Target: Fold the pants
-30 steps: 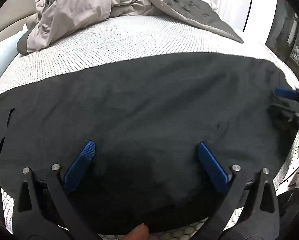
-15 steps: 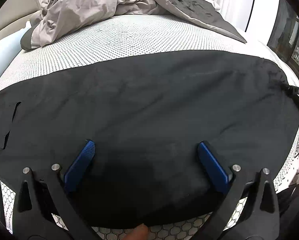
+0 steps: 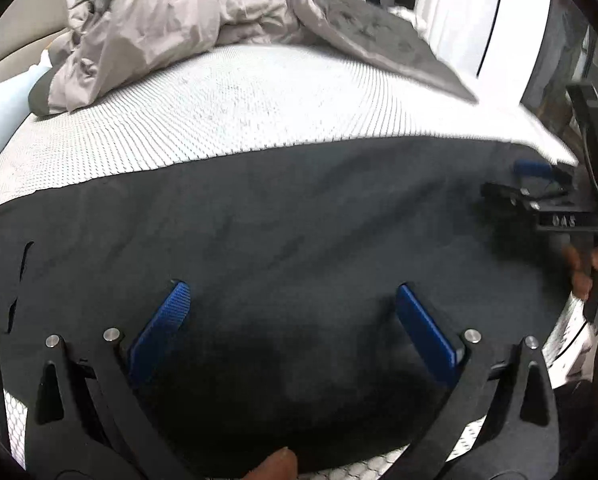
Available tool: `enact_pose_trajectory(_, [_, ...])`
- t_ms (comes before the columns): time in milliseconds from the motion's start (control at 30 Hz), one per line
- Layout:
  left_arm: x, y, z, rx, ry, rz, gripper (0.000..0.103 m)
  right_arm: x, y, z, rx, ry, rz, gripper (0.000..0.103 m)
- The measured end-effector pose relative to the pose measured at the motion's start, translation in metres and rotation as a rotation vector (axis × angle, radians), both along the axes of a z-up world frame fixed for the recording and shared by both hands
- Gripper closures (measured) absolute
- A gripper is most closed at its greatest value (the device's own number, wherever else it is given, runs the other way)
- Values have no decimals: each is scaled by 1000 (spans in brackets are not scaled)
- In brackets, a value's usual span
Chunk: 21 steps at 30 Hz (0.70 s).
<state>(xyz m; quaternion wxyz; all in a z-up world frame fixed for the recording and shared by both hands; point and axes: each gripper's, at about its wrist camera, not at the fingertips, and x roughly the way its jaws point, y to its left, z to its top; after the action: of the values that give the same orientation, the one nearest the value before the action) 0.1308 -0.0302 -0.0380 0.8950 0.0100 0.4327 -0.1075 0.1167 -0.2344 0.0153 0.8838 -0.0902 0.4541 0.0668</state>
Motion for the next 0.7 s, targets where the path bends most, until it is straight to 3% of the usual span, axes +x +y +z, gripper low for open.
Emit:
enact_pose_trajectory(67, [0, -3, -15, 32, 41, -15, 1, 27, -2, -14, -20, 35, -10, 1])
enact_pose_trajectory(167, [-3, -3, -17, 49, 33, -25, 1, 37, -35, -28, -53, 96, -66, 1])
enact_pose_trajectory(233, [-2, -2, -17, 40, 44, -11, 1, 46, -69, -23, -58, 74, -159, 1])
enact_pose_trajectory(300, [-3, -3, -17, 47, 43, -7, 1, 49, -116, -14, -133, 31, -321, 2])
enact_pose_trajectory(400, [-4, -4, -17, 54, 33, -10, 1, 44, -155, -18, -95, 21, -449, 0])
enact_pose_trajectory(567, [-17, -10, 0, -11, -14, -26, 1, 34, -128, -2, -162, -30, -380, 0])
enact_pose_trajectory(633, [-26, -24, 13, -62, -50, -76, 1, 21, -108, 8, -109, -63, -312, 0])
enact_pose_trajectory(700, [-32, -50, 20, -60, -72, -139, 1, 5, -87, 14, -14, -86, -244, 0])
